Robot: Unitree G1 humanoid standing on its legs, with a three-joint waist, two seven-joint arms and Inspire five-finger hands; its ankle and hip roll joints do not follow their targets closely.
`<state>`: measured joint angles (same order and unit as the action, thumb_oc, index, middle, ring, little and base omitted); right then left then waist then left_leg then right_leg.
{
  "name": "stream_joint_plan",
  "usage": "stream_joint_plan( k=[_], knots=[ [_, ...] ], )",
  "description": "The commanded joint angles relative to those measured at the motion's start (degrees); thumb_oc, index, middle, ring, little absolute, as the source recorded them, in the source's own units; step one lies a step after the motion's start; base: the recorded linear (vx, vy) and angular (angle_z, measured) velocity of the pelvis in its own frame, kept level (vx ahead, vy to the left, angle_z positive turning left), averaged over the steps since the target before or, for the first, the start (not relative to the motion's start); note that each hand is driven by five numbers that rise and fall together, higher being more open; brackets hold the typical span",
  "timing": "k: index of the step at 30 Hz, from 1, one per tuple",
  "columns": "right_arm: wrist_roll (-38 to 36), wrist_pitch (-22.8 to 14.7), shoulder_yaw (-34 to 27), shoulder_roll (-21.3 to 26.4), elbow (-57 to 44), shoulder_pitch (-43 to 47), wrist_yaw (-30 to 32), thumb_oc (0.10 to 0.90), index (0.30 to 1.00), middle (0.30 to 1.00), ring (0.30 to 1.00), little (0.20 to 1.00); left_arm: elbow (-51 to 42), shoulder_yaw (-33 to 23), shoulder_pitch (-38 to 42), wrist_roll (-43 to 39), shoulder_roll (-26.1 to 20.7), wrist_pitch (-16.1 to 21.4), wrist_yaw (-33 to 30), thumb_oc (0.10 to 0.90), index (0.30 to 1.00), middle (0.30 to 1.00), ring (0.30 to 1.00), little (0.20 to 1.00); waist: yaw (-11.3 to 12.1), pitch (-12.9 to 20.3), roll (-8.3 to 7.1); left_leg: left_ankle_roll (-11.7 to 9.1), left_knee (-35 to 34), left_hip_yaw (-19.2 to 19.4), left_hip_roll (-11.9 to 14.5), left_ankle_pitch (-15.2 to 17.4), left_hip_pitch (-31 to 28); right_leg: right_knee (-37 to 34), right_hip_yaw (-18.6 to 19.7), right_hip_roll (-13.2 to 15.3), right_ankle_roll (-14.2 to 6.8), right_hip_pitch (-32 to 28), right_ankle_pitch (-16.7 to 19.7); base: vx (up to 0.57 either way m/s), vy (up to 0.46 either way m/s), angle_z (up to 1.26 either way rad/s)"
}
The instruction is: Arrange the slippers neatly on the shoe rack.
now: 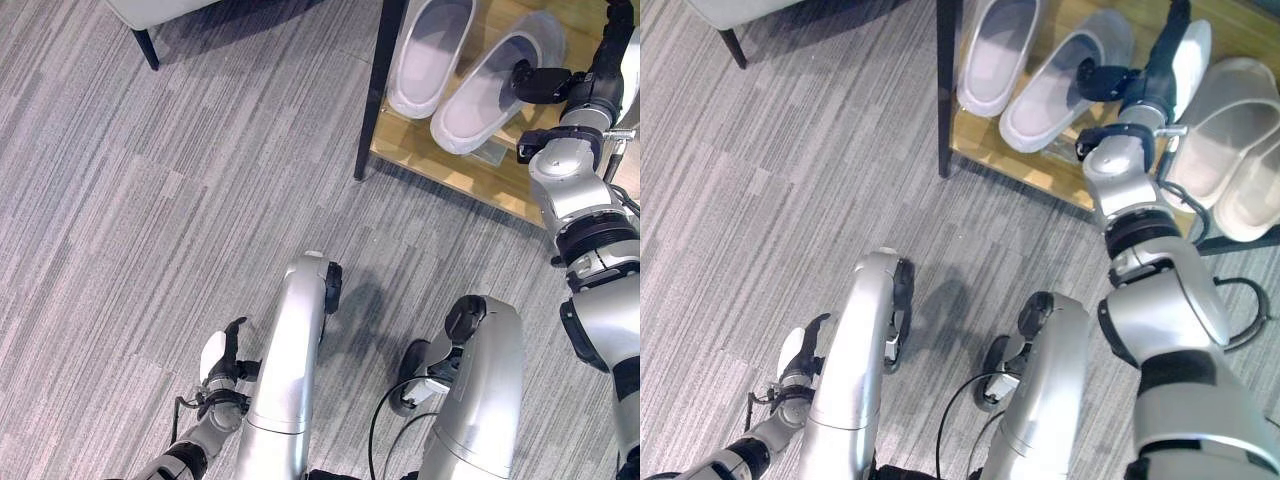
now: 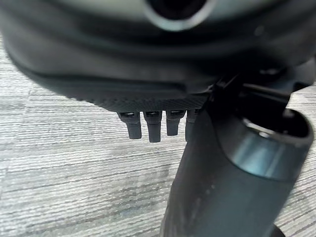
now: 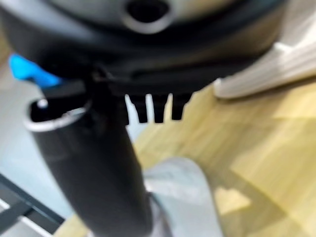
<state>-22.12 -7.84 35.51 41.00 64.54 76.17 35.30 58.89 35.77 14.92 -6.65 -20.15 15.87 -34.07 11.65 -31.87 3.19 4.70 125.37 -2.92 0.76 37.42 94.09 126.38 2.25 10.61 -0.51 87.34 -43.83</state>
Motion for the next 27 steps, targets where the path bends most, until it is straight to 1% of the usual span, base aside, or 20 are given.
stream_joint_plan(
  k=[1,2,3,4,5,6,7,8,9,10,11,12,13,15,19,20,21,22,24,27],
  knots=[
    [4.24,-3.14,0.95,7.86,-8.00,4.44,2.48,0.800,0.900,0.900,0.900,0.900,-1.15,2.06,-2.99,0.83,0.03,0.62,-0.52,0.800,0.900,0.900,0.900,0.900,2.47,2.07,-1.13,-0.20,3.64,-5.79,-1.67,12.58,-4.13,-1.30,6.49,-0.98,6.22,1.98,5.85,0.00,0.000,0.00],
    [4.30,-3.08,0.81,7.88,-8.16,4.27,2.53,0.800,0.900,0.900,0.900,0.900,-1.18,2.07,-3.02,0.84,-0.02,0.61,-0.52,0.800,0.900,0.900,0.900,0.900,2.50,2.07,-1.18,-0.20,3.65,-5.77,-1.67,12.58,-4.13,-1.28,6.52,-0.98,6.22,1.99,5.85,0.00,0.000,0.00],
    [4.02,-4.65,-0.70,8.19,-11.66,3.17,3.73,0.800,0.900,0.900,0.900,0.900,-1.45,1.88,-3.31,1.36,-0.07,0.65,-1.03,0.800,0.900,0.900,0.900,0.900,2.30,2.07,-1.25,-0.22,3.66,-5.61,-1.58,12.58,-4.13,-1.20,6.66,-1.10,6.20,2.06,5.86,0.00,0.000,0.00],
    [4.63,-7.43,-3.77,8.71,-17.57,0.28,5.80,0.800,0.900,0.900,0.900,0.900,-1.75,1.74,-4.08,2.64,0.24,0.59,-1.78,0.800,0.900,0.900,0.900,0.900,1.82,2.07,-1.30,-0.18,3.66,-5.40,-1.52,12.58,-4.13,-1.16,6.74,-1.27,6.20,2.18,5.79,0.00,0.000,0.00],
    [4.84,-7.32,-4.23,8.77,-18.01,-0.26,5.95,0.800,0.900,0.900,0.900,0.900,-1.76,1.81,-4.13,2.71,0.12,0.59,-1.83,0.800,0.900,0.900,0.900,0.900,1.91,2.07,-1.42,-0.17,3.69,-5.38,-1.54,12.58,-4.13,-1.10,6.78,-1.25,6.19,2.18,5.77,0.00,0.000,0.00],
    [5.13,-8.52,-6.21,9.28,-20.58,-2.26,6.52,0.800,0.900,0.900,0.900,0.900,-1.69,1.60,-4.47,3.48,0.15,0.60,-2.10,0.800,0.900,0.900,0.900,0.900,1.80,2.07,-1.49,-0.14,3.76,-5.39,-1.60,12.58,-4.13,-1.08,6.84,-1.32,6.18,2.19,5.76,0.00,0.000,0.00],
    [5.02,-10.25,-9.63,10.54,-24.30,-5.18,6.76,0.800,0.900,0.900,0.900,0.900,-1.59,1.05,-4.66,4.99,0.15,0.67,-2.89,0.800,0.900,0.900,0.900,0.900,1.52,2.07,-1.61,-0.18,3.84,-5.41,-1.68,12.58,-4.13,-0.95,6.89,-1.45,6.08,2.25,5.73,0.00,0.000,0.00],
    [5.09,-10.19,-9.93,10.58,-24.53,-5.50,6.78,0.800,0.900,0.900,0.900,0.900,-1.59,1.12,-4.66,5.04,0.08,0.67,-2.93,0.800,0.900,0.900,0.900,0.900,1.61,2.07,-1.65,-0.17,3.86,-5.41,-1.69,12.58,-4.13,-0.94,6.89,-1.44,6.07,2.24,5.73,0.00,0.000,0.00],
    [4.30,-11.62,-12.94,11.34,-27.13,-7.93,6.96,0.800,0.900,0.900,0.900,0.900,-1.43,0.17,-4.61,5.87,0.02,1.01,-3.95,0.800,0.900,0.900,0.900,0.900,1.56,2.07,-1.61,-0.26,4.02,-5.46,-1.77,12.58,-4.13,-0.66,6.99,-1.57,6.01,2.34,5.68,0.00,0.000,0.00],
    [4.35,-11.59,-13.23,11.38,-27.33,-8.25,6.97,0.800,0.900,0.900,0.900,0.900,-1.43,0.24,-4.62,5.92,-0.05,1.02,-3.99,0.800,0.900,0.900,0.900,0.900,1.65,2.07,-1.65,-0.26,4.04,-5.47,-1.78,12.58,-4.13,-0.64,6.98,-1.57,6.01,2.33,5.68,0.00,0.000,0.00],
    [4.31,-12.57,-15.57,11.58,-28.57,-10.18,7.50,0.800,0.900,0.900,0.900,0.900,-1.30,-0.08,-4.55,6.68,-0.12,1.16,-4.94,0.800,0.900,0.900,0.900,0.900,1.69,2.07,-1.58,-0.30,4.33,-5.47,-1.82,12.58,-4.13,-0.36,7.05,-1.64,5.95,2.42,5.73,0.00,0.000,0.00],
    [4.33,-12.55,-15.67,11.59,-28.63,-10.28,7.51,0.800,0.900,0.900,0.900,0.900,-1.30,-0.05,-4.55,6.68,-0.15,1.16,-4.94,0.800,0.900,0.900,0.900,0.900,1.74,2.07,-1.58,-0.30,4.34,-5.49,-1.82,12.58,-4.13,-0.36,7.04,-1.64,5.94,2.41,5.73,0.00,0.000,0.00],
    [4.65,-13.34,-17.58,11.69,-29.79,-11.83,8.35,0.800,0.900,0.900,0.900,0.900,-1.21,-0.31,-4.59,7.25,-0.10,1.06,-5.53,0.800,0.900,0.900,0.900,0.900,1.68,2.07,-1.58,-0.32,4.51,-5.51,-1.88,12.57,-4.13,-0.21,7.06,-1.67,5.88,2.43,5.77,0.00,0.000,0.00],
    [3.61,-15.25,-20.68,10.64,-31.48,-14.34,8.92,0.800,0.900,0.900,0.900,0.900,-0.79,-0.79,-4.60,7.72,0.17,1.18,-6.18,0.800,0.900,0.900,0.900,0.900,1.53,2.07,-1.46,-0.34,4.69,-5.41,-1.83,12.57,-4.13,0.12,7.04,-1.74,5.86,2.50,5.78,0.00,0.000,0.00],
    [3.30,-16.16,-22.76,10.06,-33.37,-16.40,9.25,0.800,0.900,0.900,0.900,0.900,-0.31,-1.05,-4.50,7.75,0.29,1.17,-6.47,0.800,0.900,0.900,0.900,0.900,1.60,2.07,-1.53,-0.35,4.91,-5.35,-1.82,12.57,-4.13,0.32,7.06,-1.74,5.82,2.48,5.76,0.00,0.000,0.00],
    [2.16,-18.38,-25.65,8.71,-36.33,-19.22,9.11,0.800,0.900,0.900,0.900,0.900,-0.28,-1.59,-4.76,8.15,0.60,1.15,-6.99,0.800,0.900,0.900,0.900,0.900,1.30,2.07,-1.44,-0.34,5.06,-5.19,-1.74,12.56,-4.13,0.66,7.15,-1.90,5.70,2.58,5.78,0.00,0.000,0.00],
    [0.94,-19.48,-26.84,7.94,-37.43,-20.68,8.58,0.800,0.900,0.900,0.900,0.900,-0.33,-1.82,-4.89,8.14,0.73,1.11,-7.08,0.800,0.900,0.900,0.900,0.900,1.16,2.07,-1.44,-0.34,5.17,-5.14,-1.70,12.56,-4.13,0.75,7.15,-1.92,5.67,2.58,5.80,0.00,0.000,0.00],
    [0.87,-19.50,-27.12,7.92,-37.61,-20.99,8.46,0.800,0.900,0.900,0.900,0.900,-0.34,-1.78,-4.92,8.15,0.63,1.10,-7.08,0.800,0.900,0.900,0.900,0.900,1.22,2.07,-1.52,-0.34,5.20,-5.12,-1.72,12.56,-4.13,0.79,7.18,-1.90,5.66,2.58,5.78,0.00,0.000,0.00],
    [-1.36,-20.87,-28.92,6.71,-38.94,-22.87,7.56,0.800,0.900,0.900,0.900,0.900,-0.42,-2.04,-4.92,7.94,0.72,1.22,-7.29,0.800,0.900,0.900,0.900,0.900,1.07,2.07,-1.53,-0.35,5.38,-5.02,-1.73,12.56,-4.13,1.07,7.19,-1.88,5.54,2.58,5.73,0.00,0.000,0.00],
    [-2.57,-21.03,-29.58,5.74,-40.14,-24.80,5.86,0.800,0.900,0.900,0.900,0.900,-0.34,-2.44,-4.82,7.82,0.98,1.15,-7.26,0.800,0.900,0.900,0.900,0.900,0.92,2.07,-1.62,-0.38,5.56,-4.95,-1.64,12.56,-4.13,1.18,7.15,-1.90,5.62,2.59,5.69,0.00,0.000,0.00]
  ],
)
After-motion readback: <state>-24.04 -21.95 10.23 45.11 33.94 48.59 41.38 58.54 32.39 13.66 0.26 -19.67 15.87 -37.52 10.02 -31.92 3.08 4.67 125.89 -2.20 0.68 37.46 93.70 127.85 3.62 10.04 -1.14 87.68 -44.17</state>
